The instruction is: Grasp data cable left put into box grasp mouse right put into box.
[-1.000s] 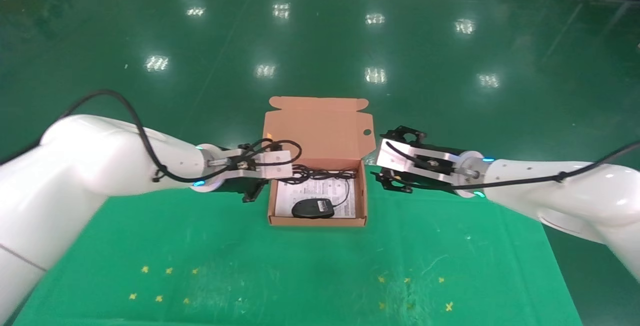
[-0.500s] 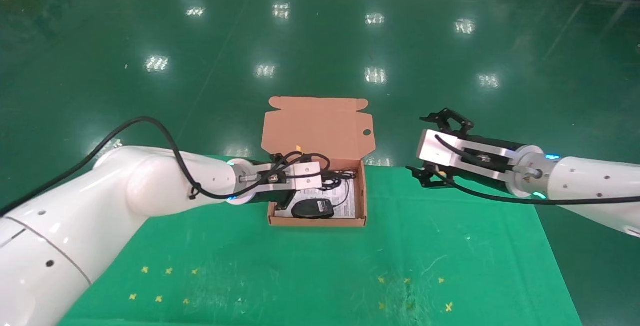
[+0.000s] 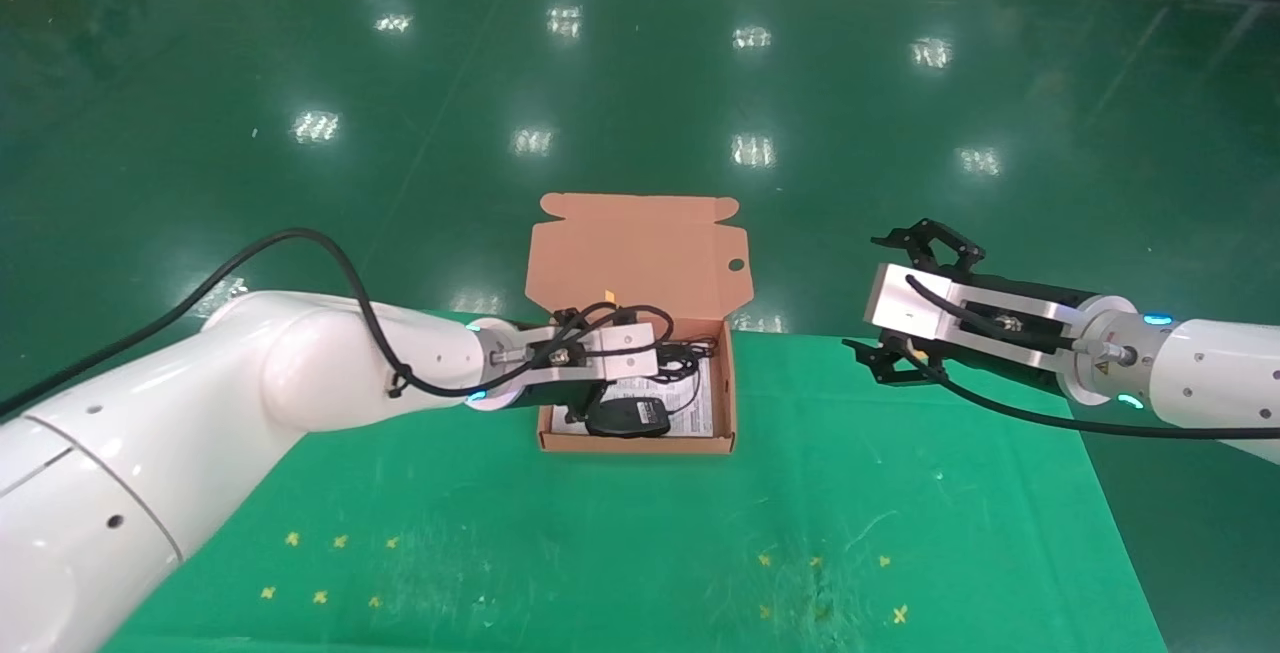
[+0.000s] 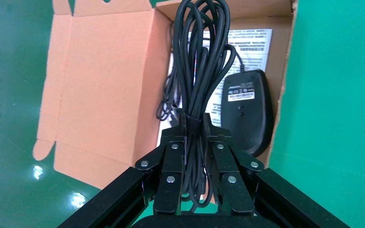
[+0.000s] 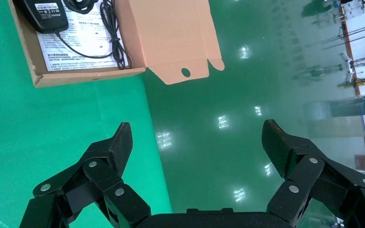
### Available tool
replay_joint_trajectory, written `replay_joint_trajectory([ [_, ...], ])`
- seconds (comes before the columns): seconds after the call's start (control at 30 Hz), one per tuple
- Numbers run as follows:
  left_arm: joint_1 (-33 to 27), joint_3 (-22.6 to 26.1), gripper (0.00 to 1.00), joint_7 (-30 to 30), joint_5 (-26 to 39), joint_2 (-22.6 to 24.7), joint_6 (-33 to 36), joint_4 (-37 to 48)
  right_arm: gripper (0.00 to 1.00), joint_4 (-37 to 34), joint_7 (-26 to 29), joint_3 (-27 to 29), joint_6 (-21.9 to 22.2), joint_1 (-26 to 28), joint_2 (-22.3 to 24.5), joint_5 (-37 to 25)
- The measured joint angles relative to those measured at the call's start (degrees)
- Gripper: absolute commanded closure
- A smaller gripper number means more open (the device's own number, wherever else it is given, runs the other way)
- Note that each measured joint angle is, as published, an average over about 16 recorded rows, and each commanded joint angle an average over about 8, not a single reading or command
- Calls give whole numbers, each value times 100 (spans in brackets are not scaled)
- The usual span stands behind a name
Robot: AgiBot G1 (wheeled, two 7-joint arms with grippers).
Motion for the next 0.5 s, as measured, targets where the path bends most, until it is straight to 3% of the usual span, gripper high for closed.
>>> replay_joint_trajectory([
  [0.5,-96,-72,0,-336,-125,-364,-11,-536,0,160,-133,22,-10,162,60,-132],
])
